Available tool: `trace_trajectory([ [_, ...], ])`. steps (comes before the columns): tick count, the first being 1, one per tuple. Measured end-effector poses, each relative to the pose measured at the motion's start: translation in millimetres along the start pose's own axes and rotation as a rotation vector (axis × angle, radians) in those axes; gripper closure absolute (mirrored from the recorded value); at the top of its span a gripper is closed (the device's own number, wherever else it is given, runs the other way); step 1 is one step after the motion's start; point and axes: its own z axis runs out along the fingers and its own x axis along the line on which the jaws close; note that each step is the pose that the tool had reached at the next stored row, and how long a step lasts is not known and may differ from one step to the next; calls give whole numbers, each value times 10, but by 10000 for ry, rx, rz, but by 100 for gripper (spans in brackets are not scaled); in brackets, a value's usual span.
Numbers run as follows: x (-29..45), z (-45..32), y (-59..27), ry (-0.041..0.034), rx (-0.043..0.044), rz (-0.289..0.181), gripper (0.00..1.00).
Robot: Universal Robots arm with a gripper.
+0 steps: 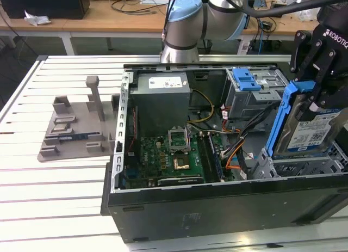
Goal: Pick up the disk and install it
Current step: 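Insert the disk into the insertion slot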
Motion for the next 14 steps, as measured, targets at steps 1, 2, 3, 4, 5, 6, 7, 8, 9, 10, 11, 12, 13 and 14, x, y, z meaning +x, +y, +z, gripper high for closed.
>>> trace_trajectory([
  [1,-1,2,-8,1,-26,-1,63],
  [2,-1,4,-16,-1,-63,-3,63],
  [3,0,6,-27,-4,-117,-4,63],
  [4,0,7,-37,-4,-169,-5,63],
  [5,0,9,-45,-5,-205,-7,63],
  [6,1,12,-60,-5,-259,-9,63],
  [7,0,16,-70,-6,-283,-10,63],
  [8,0,31,-86,-6,-310,-11,63],
  [9,-1,52,-92,-5,-319,-10,63],
  [10,-1,65,-94,-6,-324,-11,63],
  [11,-1,77,-96,-3,-329,-12,63],
  [12,-2,104,-97,-6,-338,-13,63],
  [13,-4,141,-100,-6,-357,-14,63],
  [14,-5,174,-101,-6,-371,-14,63],
])
